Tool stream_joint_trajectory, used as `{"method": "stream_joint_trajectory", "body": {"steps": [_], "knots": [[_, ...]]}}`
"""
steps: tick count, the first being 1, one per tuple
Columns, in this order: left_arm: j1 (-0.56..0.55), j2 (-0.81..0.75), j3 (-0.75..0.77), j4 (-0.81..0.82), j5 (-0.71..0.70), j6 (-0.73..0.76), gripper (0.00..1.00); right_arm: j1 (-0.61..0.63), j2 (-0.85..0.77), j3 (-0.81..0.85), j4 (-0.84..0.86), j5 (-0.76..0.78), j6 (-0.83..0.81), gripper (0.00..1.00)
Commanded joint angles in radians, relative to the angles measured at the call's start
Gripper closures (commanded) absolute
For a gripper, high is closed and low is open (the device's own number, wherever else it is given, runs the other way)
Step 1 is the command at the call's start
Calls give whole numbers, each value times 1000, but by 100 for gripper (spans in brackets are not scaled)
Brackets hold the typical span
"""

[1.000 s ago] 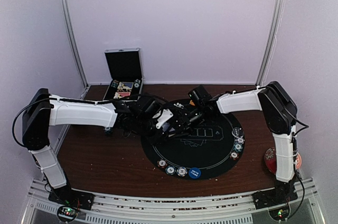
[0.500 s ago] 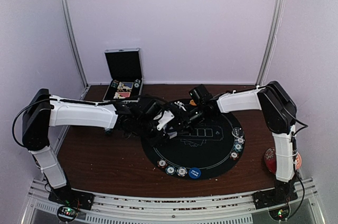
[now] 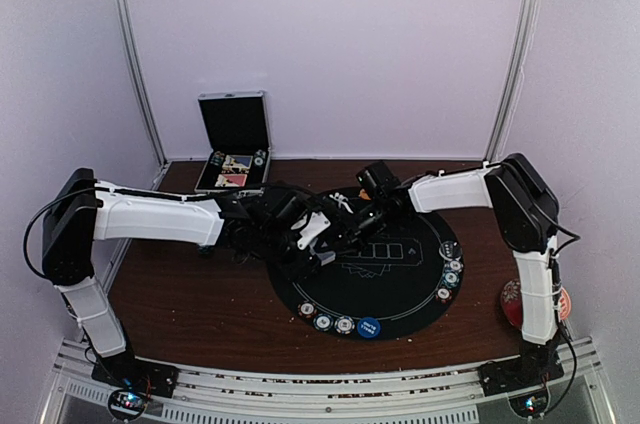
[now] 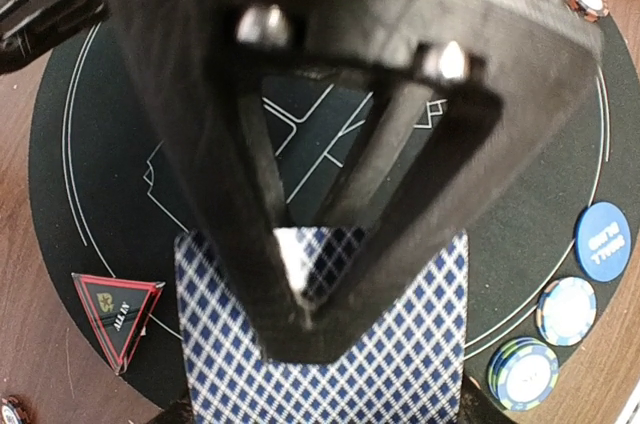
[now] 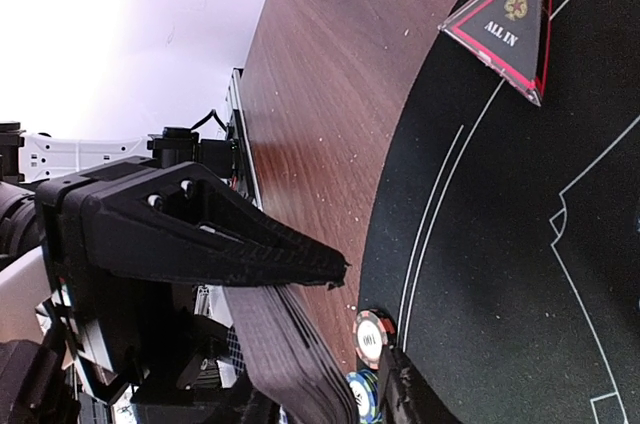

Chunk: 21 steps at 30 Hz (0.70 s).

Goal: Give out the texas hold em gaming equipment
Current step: Pick up the poker card from the face-down deck piles.

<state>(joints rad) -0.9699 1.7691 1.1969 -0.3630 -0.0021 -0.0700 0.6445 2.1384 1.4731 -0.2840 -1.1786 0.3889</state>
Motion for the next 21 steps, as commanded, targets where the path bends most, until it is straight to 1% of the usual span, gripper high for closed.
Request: {"method": "stream_joint_trajectory", "body": {"steps": [1,10,21], "knots": [[-6,-19,-2,60,5,4,41,-47,27,14,-54,82,-67,67],[-6,-16,-3,58,-3,1,41,-60,21,35,-102,85,-111,72],[-6,3,-2,56,-28,-8,40,-61,4,87,-212,-30,-178,89]]}}
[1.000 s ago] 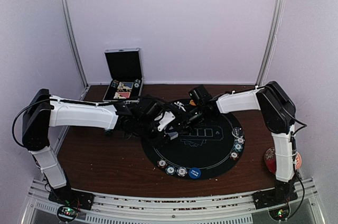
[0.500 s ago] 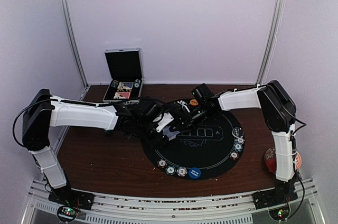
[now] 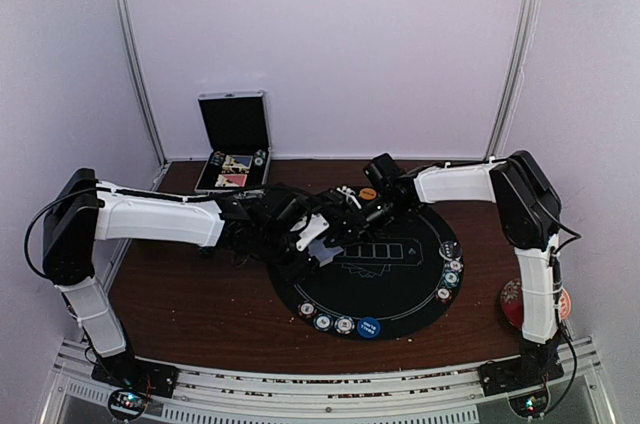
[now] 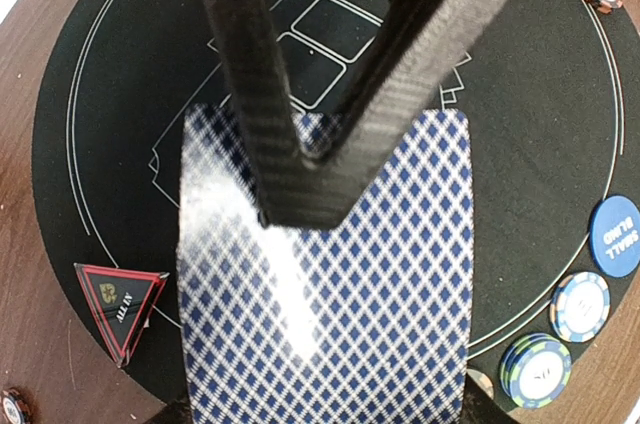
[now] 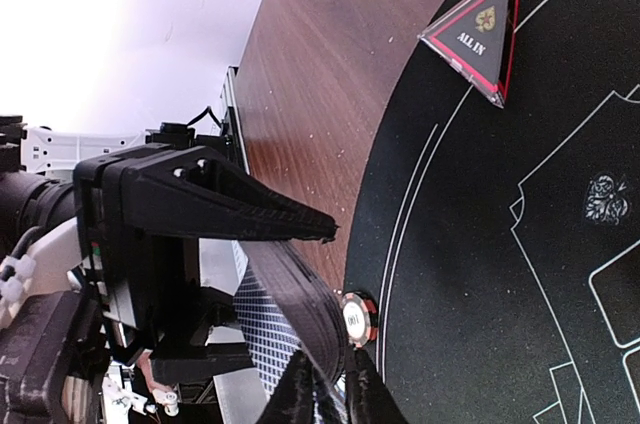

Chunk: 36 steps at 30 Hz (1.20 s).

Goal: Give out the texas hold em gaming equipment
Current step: Pick up the poker card from the face-down deck piles.

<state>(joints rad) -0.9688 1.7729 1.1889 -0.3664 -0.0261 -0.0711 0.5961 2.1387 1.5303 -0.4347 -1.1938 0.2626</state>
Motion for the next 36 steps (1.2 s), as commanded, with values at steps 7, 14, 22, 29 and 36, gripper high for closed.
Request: {"method": "stream_joint_trajectory", "body": {"steps": [7,14,22,29,36], "knots": [[-7,-1,6,58,-17,-8,40,-18,7,52,-121,-33,-96,100],[-7,-6,3,58,-25,-8,40,-44,5,62,-144,-40,-106,100],[-7,-8,15,42,-24,-14,40,-112,-48,45,-104,-33,-71,100],[-7,-46,40,-9,-69,-29,40,-188,-103,13,-35,-3,-17,100],[-7,-69,59,-45,-137,-50,40,-209,-116,-18,45,6,51,100]]}}
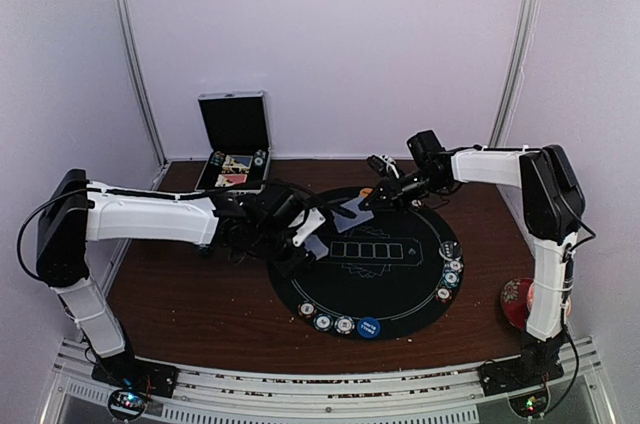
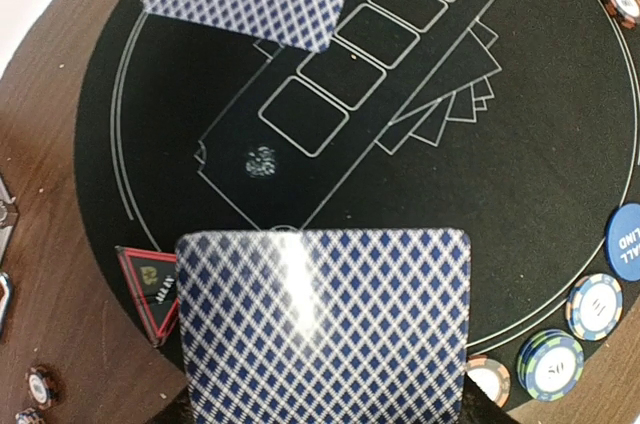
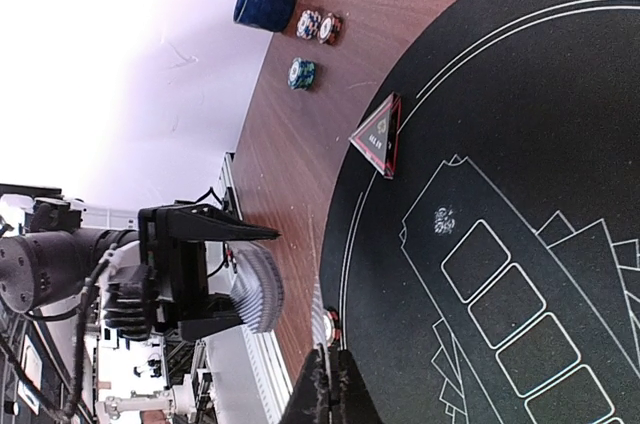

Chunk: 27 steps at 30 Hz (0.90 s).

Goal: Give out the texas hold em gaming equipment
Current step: Pick up the poker card from the face-down deck piles, then distribute the poker card in the small blind area.

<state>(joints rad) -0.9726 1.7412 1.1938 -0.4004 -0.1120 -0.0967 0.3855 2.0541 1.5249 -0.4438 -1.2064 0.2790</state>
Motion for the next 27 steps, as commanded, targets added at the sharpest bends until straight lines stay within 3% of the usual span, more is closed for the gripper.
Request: {"method": "stream_joint_trajectory", "body": {"steps": [1,17,27], "knots": [[-3,-37,59,-21,-52,-31,40,3,-33,-14,60,26,37,100],[-3,-147,-29,-69,-128,-72,40,-5,-6,-31,102,108,39,100],[-3,-110,-46,-66,-99,-90,41,-13,35,71,-298,126,-304,100]]}}
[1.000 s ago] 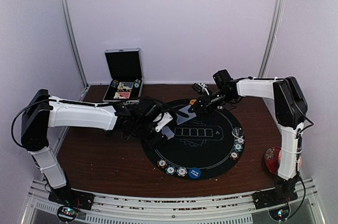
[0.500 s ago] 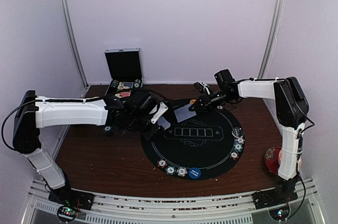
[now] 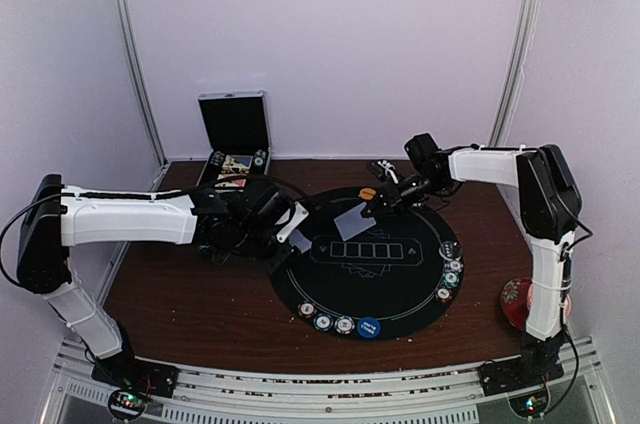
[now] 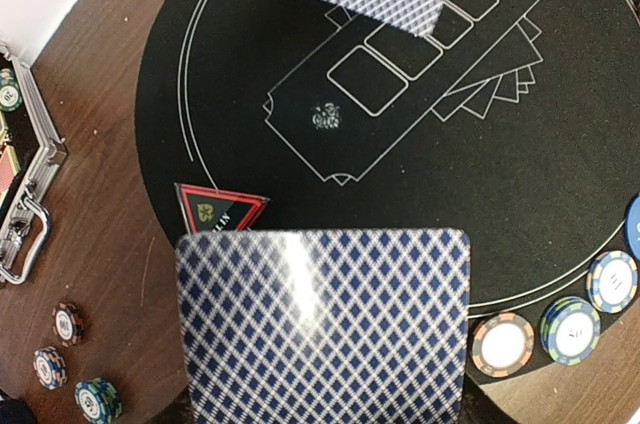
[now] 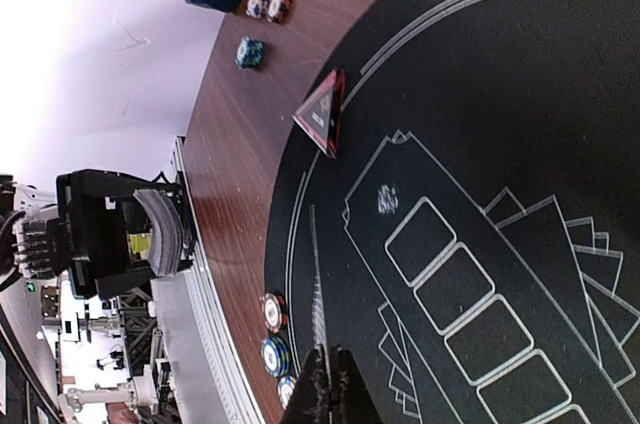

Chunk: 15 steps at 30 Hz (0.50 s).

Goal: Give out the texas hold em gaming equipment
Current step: Distribute the poker card in the small blind area.

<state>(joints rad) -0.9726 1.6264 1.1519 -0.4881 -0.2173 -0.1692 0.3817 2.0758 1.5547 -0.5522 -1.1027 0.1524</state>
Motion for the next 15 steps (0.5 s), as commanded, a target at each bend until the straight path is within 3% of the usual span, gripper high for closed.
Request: {"method": "stream_joint_trajectory", "body": {"steps": [1,9,15], "knots": [[-3,1,-6,21,6,-18,41,-9,9,39,-217,28,-208,100],[-3,7,-11,25,6,-18,41,-14,-26,21,-603,65,-595,100],[-3,9,-14,28,-3,-17,41,-13,-135,-108,-645,167,-711,100]]}}
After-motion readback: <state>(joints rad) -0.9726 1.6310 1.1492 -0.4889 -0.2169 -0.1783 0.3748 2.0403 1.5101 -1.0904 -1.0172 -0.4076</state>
